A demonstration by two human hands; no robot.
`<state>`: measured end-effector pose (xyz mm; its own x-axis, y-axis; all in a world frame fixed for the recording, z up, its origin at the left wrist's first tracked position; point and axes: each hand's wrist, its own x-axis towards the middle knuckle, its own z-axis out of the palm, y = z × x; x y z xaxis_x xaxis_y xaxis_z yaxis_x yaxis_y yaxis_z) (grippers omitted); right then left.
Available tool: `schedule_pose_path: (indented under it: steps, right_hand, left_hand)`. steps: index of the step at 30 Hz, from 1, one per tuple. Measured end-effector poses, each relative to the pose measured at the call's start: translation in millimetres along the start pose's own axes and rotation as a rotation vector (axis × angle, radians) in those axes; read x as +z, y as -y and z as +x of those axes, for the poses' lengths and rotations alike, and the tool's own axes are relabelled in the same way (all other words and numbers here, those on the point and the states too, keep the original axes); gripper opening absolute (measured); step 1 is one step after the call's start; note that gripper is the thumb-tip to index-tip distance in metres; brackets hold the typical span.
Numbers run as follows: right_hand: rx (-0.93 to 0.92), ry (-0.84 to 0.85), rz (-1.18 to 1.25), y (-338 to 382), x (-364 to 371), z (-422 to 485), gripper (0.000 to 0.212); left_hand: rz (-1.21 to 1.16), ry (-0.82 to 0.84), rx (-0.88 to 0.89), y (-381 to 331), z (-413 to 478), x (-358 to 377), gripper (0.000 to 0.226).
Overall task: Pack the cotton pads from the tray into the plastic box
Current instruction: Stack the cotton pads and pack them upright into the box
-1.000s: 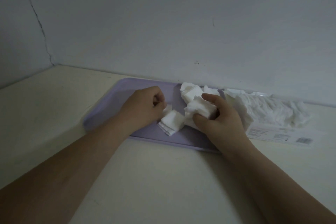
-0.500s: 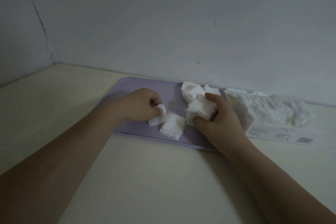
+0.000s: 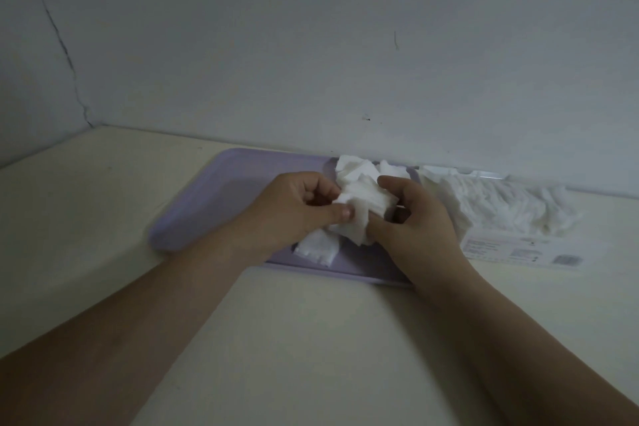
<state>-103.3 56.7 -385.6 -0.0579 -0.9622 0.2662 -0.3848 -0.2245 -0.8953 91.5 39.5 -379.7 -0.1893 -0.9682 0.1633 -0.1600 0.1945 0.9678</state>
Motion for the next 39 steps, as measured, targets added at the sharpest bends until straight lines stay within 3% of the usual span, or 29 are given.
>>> schedule_pose_path:
  steps: [8, 12, 14, 16, 19, 25, 29, 32, 36, 39]
  right_hand:
    - [0.021, 0.023, 0.05, -1.0, -0.6, 1.9, 0.056]
    - [0.079, 0.103, 0.188, 2.1, -1.2, 1.4, 0.073]
    - [0.056, 0.137, 0.123, 4.1, -1.2, -0.2, 0.085]
    - [0.017, 0.105, 0.007, 3.8, 0.2, -1.5, 0.08]
    - [-0.01, 0.032, -0.045, 0.8, 0.1, -0.6, 0.062]
    - [-0.066, -0.047, -0.104, 1.3, 1.5, -0.7, 0.062]
    - [-0.045, 0.069, -0.251, -3.9, 3.2, 2.5, 0.069]
    - [-0.022, 0.1, -0.261, -2.8, 1.5, 1.4, 0.07]
    - [-0.024, 0.032, -0.191, 0.8, -1.5, 0.7, 0.055]
    - [0.026, 0.039, -0.15, 1.8, -2.7, -0.4, 0.067]
  left_hand:
    - [0.059, -0.053, 0.035, 5.9, 0.7, 3.2, 0.015]
    - [0.027, -0.062, 0.039, 4.6, -0.4, 4.0, 0.015]
    - [0.071, -0.079, 0.047, 3.8, -0.8, 5.4, 0.018]
    - [0.109, -0.071, 0.051, 3.0, 0.1, 3.7, 0.017]
    - [0.255, 0.022, 0.061, 2.3, 4.9, -12.0, 0.013]
    - [0.673, 0.262, 0.027, -0.4, 6.5, -31.7, 0.054]
    - [0.796, 0.357, -0.039, -10.5, 6.4, -36.9, 0.029]
    - [0.661, 0.333, -0.058, -12.4, 2.7, -38.3, 0.02]
    - [0.046, 0.213, -0.081, -15.9, -1.1, -29.5, 0.019]
    - [-0.194, 0.174, -0.078, -10.2, -1.5, -12.8, 0.019]
